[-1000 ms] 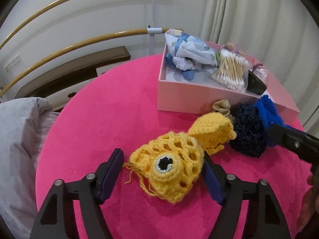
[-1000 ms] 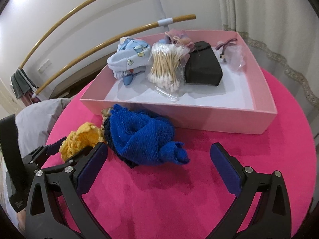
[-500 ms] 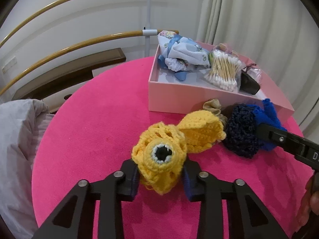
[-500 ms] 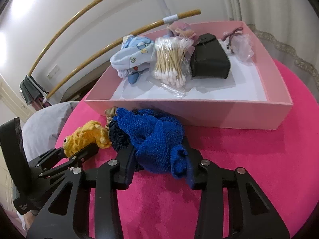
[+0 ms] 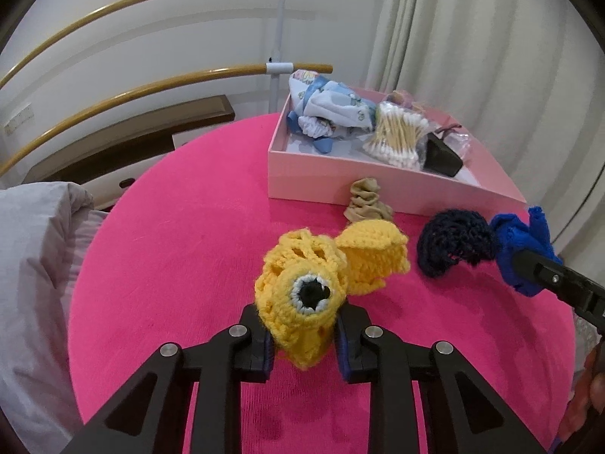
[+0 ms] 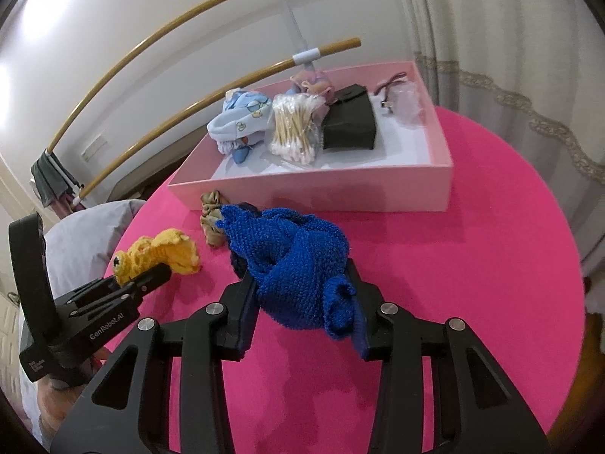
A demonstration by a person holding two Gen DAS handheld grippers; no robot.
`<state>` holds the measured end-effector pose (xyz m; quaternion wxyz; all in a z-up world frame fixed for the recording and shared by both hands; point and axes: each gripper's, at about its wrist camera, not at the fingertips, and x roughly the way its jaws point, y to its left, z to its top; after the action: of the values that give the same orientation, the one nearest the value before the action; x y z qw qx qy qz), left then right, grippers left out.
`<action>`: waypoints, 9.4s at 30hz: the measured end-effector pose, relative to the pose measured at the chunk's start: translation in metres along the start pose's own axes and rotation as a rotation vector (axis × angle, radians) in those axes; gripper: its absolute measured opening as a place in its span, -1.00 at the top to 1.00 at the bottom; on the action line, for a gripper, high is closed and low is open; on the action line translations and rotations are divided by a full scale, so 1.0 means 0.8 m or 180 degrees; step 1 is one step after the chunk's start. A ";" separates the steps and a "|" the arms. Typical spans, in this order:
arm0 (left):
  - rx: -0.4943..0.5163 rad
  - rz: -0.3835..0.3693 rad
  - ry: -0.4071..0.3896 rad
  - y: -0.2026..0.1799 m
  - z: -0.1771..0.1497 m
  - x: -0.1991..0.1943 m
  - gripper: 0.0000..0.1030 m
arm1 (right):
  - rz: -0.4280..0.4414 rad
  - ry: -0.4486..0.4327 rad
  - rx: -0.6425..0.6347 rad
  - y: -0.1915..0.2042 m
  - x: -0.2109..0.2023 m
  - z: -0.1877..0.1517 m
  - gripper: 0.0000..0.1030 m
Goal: Organize soft objects
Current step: 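Lift the yellow toy with the left tool while the right tool lifts the blue knit item, then open the left tool to set the yellow toy down while the right tool holds the blue item, then grasp and lift the dark knit scrunchie with the left tool while the right tool holds the blue item, then carry the dark scrunchie and blue item over the box and open both tools, then withdraw both tools from the box toward the yellow crochet toy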
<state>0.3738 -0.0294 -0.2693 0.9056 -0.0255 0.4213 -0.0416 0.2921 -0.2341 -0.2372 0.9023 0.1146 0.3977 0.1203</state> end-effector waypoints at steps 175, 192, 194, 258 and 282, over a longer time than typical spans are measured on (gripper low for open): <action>0.0276 -0.0305 -0.0583 -0.062 0.177 -0.123 0.77 | -0.0050 -0.0329 -0.0397 0.000 -0.069 0.148 0.57; 0.0148 -0.0321 0.0081 -0.098 0.257 0.052 0.65 | -0.0121 0.0220 -0.0265 -0.038 0.035 0.172 0.54; 0.0134 -0.0299 0.0149 -0.100 0.262 0.067 0.12 | -0.0131 0.0256 -0.0232 -0.043 0.043 0.173 0.46; 0.0148 0.0144 -0.1210 -0.062 -0.027 -0.295 -1.00 | -0.0658 -0.1283 -0.0270 0.040 -0.250 0.005 -1.00; 0.0051 0.0041 -0.0750 -0.042 -0.053 -0.244 -1.00 | -0.0574 -0.0992 -0.0315 0.039 -0.216 -0.003 -1.00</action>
<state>0.2142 -0.0447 -0.1452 0.9493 -0.0203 0.3117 -0.0358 0.1732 -0.2575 -0.1095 0.9647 0.0512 0.2554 0.0392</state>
